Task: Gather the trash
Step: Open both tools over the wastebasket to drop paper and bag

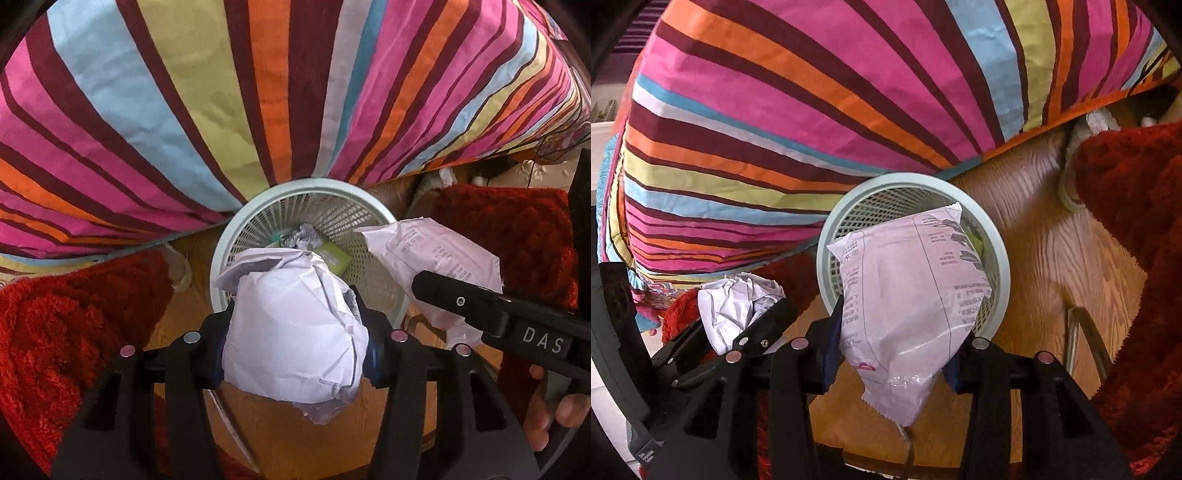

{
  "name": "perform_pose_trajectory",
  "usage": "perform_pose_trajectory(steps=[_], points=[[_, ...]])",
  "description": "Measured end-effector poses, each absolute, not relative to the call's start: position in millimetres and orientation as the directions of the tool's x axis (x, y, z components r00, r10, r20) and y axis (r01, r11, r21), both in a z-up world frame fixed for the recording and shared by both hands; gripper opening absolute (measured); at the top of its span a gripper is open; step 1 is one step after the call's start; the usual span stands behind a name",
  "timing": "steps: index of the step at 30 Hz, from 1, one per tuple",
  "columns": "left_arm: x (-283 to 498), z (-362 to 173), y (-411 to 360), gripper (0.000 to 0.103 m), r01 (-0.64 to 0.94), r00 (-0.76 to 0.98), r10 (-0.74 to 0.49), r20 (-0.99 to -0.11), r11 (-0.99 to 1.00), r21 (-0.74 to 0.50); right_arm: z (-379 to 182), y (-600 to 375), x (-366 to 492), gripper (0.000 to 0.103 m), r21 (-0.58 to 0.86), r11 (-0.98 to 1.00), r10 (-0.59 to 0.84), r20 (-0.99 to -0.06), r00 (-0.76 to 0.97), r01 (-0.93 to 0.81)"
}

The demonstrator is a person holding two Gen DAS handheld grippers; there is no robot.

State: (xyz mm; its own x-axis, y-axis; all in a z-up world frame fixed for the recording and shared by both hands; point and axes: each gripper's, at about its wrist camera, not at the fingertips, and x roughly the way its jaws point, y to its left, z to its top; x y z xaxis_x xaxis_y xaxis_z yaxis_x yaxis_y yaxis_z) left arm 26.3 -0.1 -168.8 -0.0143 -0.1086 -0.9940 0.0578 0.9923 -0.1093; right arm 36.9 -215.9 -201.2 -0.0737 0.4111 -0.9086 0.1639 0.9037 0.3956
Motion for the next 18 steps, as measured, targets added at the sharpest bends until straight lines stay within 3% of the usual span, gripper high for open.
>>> perform_pose_trajectory(steps=[18], points=[[24,-199,0,0.053,0.054,-0.166,-0.077,-0.983,0.995,-0.087,-224,-206,38,0.042,0.333,0.933,0.352,-0.924,-0.15,0.137]])
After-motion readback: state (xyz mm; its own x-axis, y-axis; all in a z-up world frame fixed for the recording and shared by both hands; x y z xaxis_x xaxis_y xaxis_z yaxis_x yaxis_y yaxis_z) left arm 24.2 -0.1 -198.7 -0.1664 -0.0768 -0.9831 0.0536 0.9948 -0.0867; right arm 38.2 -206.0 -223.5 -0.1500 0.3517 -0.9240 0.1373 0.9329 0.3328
